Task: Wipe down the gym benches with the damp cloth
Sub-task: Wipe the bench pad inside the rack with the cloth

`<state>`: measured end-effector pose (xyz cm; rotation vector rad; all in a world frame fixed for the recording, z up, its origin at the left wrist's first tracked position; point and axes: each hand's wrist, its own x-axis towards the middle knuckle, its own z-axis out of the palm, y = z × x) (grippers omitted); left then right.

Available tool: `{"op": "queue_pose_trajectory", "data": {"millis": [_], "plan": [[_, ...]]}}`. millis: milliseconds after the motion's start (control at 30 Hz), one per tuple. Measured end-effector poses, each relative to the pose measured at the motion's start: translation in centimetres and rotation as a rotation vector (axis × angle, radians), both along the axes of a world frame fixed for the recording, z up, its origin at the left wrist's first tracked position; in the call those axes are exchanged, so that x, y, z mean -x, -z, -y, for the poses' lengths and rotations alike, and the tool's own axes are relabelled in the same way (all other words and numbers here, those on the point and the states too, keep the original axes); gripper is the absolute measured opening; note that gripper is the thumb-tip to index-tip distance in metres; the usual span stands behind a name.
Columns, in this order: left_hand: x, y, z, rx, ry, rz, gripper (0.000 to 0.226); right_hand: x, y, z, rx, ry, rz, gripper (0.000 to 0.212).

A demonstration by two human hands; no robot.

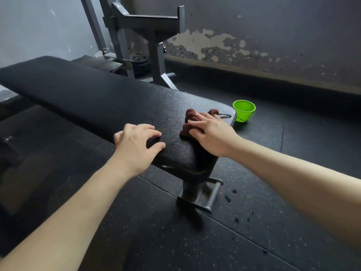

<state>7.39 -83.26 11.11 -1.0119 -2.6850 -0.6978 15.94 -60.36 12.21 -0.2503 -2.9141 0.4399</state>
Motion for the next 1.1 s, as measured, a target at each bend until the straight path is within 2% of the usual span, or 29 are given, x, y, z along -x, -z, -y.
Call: {"op": "queue_pose_trajectory", "data": {"millis": [100,233,400,533,667,933,1100], "plan": [[0.3,0.0,0.9,0.008,-0.017,-0.016,0.037,-1.8,0.4,2.4,-0.021,-0.053,-0.022,0.042],[0.9,0.3,2.2,0.002,-0.029,-0.010,0.050,-6.2,1.1,5.6,-0.051,-0.238,-0.070,0.052],[0.9,1.1,2.9,-0.082,-0.031,-0.013,0.048,-4.5,0.2,4.3,-0.031,-0.259,0.060,0.071],[0.8,1.4,3.2,-0.116,-0.032,-0.017,0.044,1.4,-0.5,1.3,-0.090,-0.121,0.109,0.051],[1.0,1.6,3.6,-0.126,-0.062,-0.015,0.045,4.6,-0.8,1.4,-0.132,-0.028,0.107,0.044],[2.8,2.1,3.9,-0.152,-0.147,-0.021,0.045,-3.0,-0.4,6.9,-0.087,-0.396,0.022,0.060],[2.9,2.4,4.0,-0.169,-0.159,-0.017,0.043,1.8,-0.8,4.0,-0.078,-0.304,0.152,0.052]]}}
